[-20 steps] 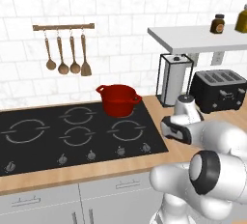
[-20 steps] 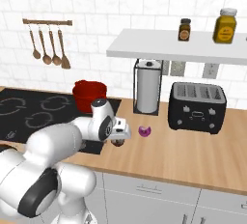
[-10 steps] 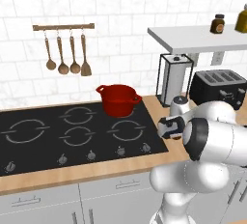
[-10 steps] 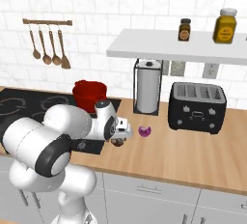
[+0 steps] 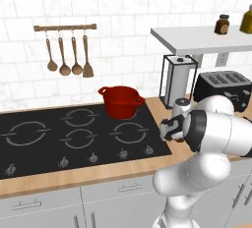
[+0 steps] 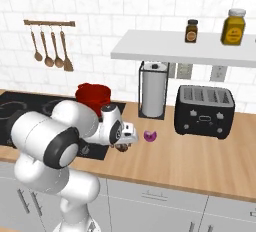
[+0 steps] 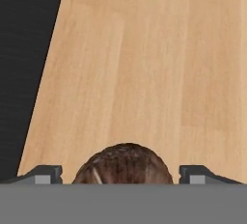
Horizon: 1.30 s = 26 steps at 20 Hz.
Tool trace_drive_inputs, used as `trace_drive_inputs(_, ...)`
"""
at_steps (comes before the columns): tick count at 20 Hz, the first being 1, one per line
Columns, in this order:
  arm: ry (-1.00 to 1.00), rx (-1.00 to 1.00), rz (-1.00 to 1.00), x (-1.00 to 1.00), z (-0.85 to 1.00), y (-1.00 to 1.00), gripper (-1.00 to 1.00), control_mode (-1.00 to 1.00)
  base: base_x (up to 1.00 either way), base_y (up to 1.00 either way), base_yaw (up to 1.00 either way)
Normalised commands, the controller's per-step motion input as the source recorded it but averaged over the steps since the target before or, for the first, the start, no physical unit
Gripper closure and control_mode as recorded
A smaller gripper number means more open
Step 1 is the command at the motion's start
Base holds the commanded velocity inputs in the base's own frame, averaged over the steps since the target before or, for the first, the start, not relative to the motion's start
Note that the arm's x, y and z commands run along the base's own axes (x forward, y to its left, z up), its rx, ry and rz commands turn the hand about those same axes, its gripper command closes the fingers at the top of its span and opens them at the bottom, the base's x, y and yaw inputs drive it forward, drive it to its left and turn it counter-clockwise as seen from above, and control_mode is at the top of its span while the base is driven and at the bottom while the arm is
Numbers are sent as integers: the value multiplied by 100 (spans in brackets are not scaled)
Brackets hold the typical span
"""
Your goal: Put the mushroom and onion in the pot. Retrieve the spatula and lightly stir the vegetables in the pot.
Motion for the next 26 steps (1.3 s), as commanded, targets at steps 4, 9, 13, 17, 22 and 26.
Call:
trace_drive_inputs(4, 0, 0, 0, 0, -2, 0, 100, -100, 0, 0, 0)
trace_drive_inputs(9, -6, 2, 0, -33, 35, 0, 100, -100, 0, 0, 0)
trace_drive_inputs(13, -23, 2, 0, -65, 100, 27, 100, -100, 0, 0, 0)
trace_drive_inputs(17, -21, 0, 0, -42, 100, 70, 100, -100, 0, 0, 0)
trace_drive_inputs(22, -12, 5, 0, -4, 100, 89, 100, -100, 0, 0, 0)
trace_drive_inputs(26, -12, 5, 0, 6, 100, 67, 100, -100, 0, 0, 0)
